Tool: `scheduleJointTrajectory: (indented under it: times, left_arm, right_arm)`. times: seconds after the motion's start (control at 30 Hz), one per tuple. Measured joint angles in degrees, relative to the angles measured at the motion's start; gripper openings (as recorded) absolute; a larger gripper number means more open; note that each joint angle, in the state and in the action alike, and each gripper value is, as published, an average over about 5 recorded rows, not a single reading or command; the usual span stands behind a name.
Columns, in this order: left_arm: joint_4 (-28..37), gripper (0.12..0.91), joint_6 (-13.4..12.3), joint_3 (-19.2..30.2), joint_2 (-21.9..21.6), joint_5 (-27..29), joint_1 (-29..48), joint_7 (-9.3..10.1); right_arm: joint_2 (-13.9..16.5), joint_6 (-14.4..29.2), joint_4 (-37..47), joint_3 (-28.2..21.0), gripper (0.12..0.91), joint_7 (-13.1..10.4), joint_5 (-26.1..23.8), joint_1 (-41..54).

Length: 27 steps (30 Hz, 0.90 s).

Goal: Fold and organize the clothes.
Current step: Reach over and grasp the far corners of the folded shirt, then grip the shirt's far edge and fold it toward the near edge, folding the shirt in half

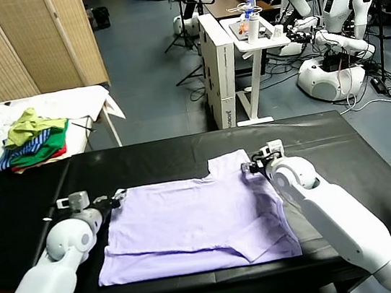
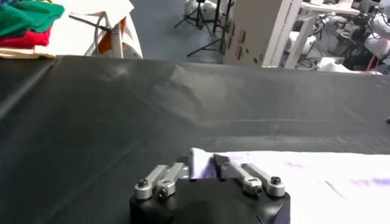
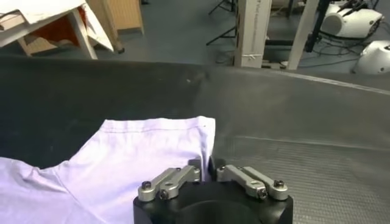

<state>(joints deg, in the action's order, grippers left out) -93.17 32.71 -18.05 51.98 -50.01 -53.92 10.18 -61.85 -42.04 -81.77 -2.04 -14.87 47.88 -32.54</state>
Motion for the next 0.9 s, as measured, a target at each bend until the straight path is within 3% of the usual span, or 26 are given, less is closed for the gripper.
scheduleJointTrajectory:
  times: [0.13,0.43,0.9]
  left_arm:
    - [-1.8,0.266,-0.1,-1.2,-0.8,-0.2,-1.5,0.03]
    - [-8.0,0.206,-0.5,-4.8,-3.2,-0.8,-6.5,-0.17]
    - [-20.9,0.19,-0.7,-11.2,-5.8,0.0,-18.1,-0.56]
  right_arm:
    - [-0.1,0.0,0.1,0.1,0.395,0.4,-0.3,-0.2]
    - [0.0,2.0,-1.1,1.0,0.157,1.2,-0.7,-1.5]
    - [4.1,7.0,-9.3,5.3,0.14,3.6,2.3,-5.5]
